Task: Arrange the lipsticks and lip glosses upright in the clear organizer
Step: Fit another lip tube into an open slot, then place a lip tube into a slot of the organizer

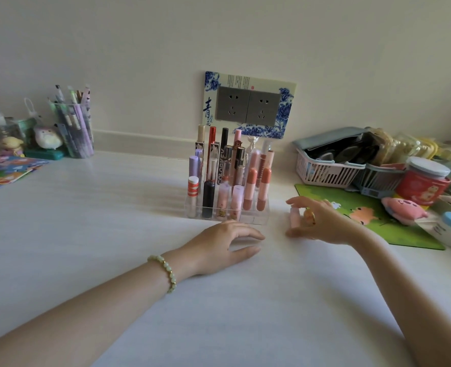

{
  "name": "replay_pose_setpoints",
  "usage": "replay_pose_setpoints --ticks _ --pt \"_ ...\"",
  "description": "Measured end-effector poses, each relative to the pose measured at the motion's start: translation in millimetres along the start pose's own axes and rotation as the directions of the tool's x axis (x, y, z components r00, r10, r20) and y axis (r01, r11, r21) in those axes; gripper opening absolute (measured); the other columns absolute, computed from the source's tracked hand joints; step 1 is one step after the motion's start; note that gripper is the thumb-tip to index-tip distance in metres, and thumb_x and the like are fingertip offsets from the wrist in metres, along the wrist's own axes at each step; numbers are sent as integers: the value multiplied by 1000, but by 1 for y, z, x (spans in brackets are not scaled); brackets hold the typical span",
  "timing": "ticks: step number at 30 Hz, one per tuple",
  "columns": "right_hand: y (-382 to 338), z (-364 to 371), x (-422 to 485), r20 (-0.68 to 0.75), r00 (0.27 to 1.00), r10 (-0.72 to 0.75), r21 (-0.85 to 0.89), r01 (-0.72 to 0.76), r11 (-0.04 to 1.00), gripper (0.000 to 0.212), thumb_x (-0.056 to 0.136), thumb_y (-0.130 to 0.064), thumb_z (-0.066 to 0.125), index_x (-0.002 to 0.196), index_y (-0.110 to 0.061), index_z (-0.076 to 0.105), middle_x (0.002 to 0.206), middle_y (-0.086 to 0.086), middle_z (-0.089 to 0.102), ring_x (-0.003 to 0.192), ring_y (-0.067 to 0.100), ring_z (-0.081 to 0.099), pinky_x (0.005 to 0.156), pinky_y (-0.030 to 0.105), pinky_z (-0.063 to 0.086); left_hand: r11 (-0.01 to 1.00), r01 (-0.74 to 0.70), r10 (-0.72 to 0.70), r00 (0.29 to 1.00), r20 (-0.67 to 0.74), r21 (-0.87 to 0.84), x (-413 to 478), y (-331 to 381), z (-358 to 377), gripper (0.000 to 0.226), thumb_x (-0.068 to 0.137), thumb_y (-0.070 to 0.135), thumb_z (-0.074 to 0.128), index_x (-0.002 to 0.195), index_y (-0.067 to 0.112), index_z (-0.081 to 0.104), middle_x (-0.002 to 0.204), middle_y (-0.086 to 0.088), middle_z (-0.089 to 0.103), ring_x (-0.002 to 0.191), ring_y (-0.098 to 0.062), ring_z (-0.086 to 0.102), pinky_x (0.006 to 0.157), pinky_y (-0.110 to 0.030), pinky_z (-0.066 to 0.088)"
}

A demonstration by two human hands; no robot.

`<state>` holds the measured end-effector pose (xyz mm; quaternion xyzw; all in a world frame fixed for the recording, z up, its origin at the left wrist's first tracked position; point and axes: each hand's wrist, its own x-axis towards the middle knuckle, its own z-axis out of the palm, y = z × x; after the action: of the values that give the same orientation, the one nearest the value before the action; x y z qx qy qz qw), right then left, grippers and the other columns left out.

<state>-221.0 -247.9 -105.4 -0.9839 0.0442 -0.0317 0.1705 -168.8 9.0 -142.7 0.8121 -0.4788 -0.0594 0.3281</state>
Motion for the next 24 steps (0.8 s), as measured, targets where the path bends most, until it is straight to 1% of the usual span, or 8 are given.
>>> replay_pose_setpoints --ticks 2,4,7,12,14,17,20,24 --pt "-7 -4 -6 -68 996 -50 12 51 999 76 63 -49 78 128 -35 41 131 -6 47 120 18 37 99 29 28 996 30 -31 999 -12 -84 -1 0 0 38 91 49 51 123 31 59 126 18 58 118 9 48 106 -21 37" --pt "-22 -7 -16 -128 982 -140 196 163 967 75 61 -46 79 125 -36 43 131 -15 47 123 6 41 106 28 31 955 66 -82 996 -42 -290 -2 5 -1 38 91 47 51 122 27 61 123 16 61 114 9 52 103 -18 40" --pt "-55 -3 -30 -169 944 -284 491 330 806 76 61 -35 81 127 -31 45 130 -17 52 125 0 44 109 28 28 813 60 -147 984 -104 -579 -2 14 -4 42 88 43 48 118 18 65 112 7 70 109 0 60 99 -18 43" --pt "-85 16 -32 -220 899 -378 469 437 767 78 66 -26 83 133 -24 42 136 -11 48 133 10 39 112 33 30 532 140 -207 978 32 -835 -6 20 -13 38 82 39 56 111 17 68 110 -2 71 106 -13 65 94 -25 50" --pt "-86 17 -32 -227 900 -372 478 436 762 77 68 -25 81 134 -24 41 136 -12 48 133 9 38 112 34 30 489 149 -226 973 40 -859 -9 20 -16 33 79 33 61 107 18 68 108 -2 72 102 -14 67 90 -26 52" --pt "-89 18 -32 -258 914 -314 584 407 703 59 77 -28 72 130 -24 46 130 -11 55 127 7 46 107 32 35 579 94 -296 950 -101 -810 -8 20 -16 33 73 25 72 103 11 66 89 -3 74 85 -20 70 82 -31 57" --pt "-96 17 -29 -327 926 -189 620 362 696 34 79 -36 63 112 -27 61 111 -9 67 106 3 60 94 27 46 713 36 -300 918 -258 -700 -8 19 -16 28 65 27 79 88 13 69 71 -1 72 69 -19 70 81 -39 58" --pt "-104 16 -21 -357 926 -120 616 330 716 19 77 -29 68 96 -27 68 94 -7 72 88 6 66 81 20 52 806 8 -268 896 -353 -591 -9 15 -18 23 68 27 81 85 15 71 70 -2 73 66 -20 70 79 -40 57"
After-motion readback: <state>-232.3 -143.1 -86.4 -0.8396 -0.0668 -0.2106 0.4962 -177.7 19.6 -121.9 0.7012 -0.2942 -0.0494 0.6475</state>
